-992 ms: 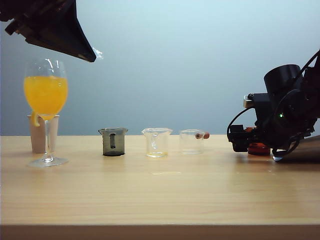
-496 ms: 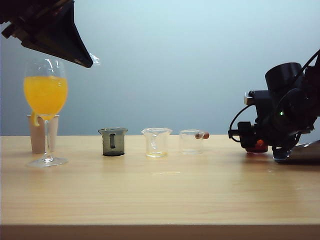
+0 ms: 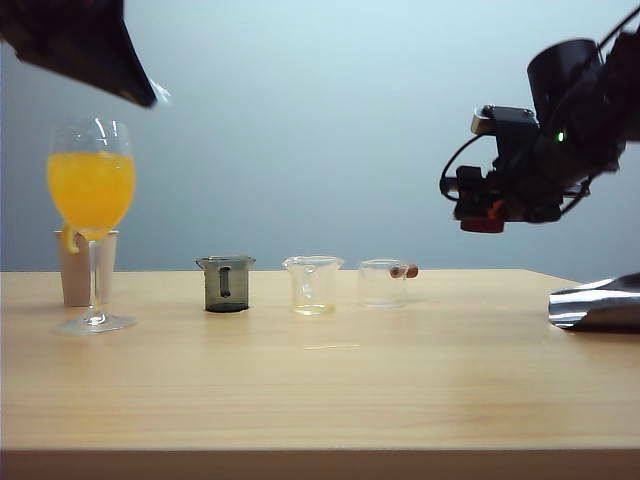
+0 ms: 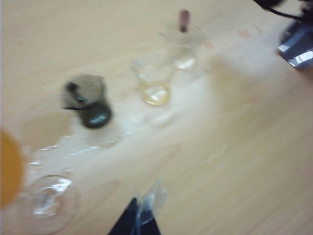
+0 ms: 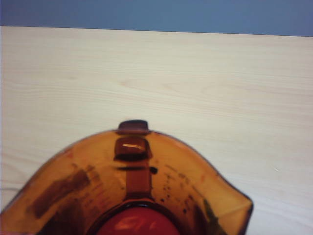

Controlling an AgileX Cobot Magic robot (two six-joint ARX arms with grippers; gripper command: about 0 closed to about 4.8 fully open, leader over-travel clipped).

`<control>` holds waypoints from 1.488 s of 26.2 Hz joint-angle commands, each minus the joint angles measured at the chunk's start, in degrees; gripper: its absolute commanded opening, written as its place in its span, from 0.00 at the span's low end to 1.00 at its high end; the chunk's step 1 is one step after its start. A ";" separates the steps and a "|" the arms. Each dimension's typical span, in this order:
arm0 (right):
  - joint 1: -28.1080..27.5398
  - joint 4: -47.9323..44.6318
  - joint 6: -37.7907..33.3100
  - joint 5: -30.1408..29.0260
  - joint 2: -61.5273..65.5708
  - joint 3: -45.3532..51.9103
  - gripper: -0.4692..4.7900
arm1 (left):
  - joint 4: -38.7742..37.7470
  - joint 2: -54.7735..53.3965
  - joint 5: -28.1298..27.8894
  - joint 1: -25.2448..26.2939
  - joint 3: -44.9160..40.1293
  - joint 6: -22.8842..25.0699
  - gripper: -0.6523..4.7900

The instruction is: Pick up the fourth measuring cup from the left, pour the grenadine inside into the goblet, and finally put the measuring cup back in its original place.

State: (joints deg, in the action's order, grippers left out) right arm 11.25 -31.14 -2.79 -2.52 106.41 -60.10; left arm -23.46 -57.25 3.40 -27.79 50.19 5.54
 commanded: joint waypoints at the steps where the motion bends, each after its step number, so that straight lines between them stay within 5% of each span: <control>1: 1.53 7.28 -0.26 -3.72 -3.37 -4.31 0.36 | -4.44 0.55 -0.15 4.79 4.70 -2.03 0.11; 9: 10.03 16.35 -0.28 -8.31 -4.37 -17.40 0.36 | -9.97 3.67 3.50 18.05 8.28 -2.58 0.11; 18: 19.17 22.99 -0.22 -8.33 -0.28 -32.50 0.36 | -11.02 4.87 3.45 18.43 8.31 -2.54 0.11; 29: 27.34 36.28 -0.13 -9.25 18.56 -63.52 0.36 | -12.28 5.22 2.29 18.51 8.33 -1.05 0.11; 39: 32.06 39.04 12.24 -9.64 22.82 -68.37 0.36 | -15.69 5.42 0.42 19.17 8.37 -1.11 0.11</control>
State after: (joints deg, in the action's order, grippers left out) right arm 43.11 9.76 6.70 -11.99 129.91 -128.05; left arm -38.20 -52.21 4.62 -8.78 58.28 4.32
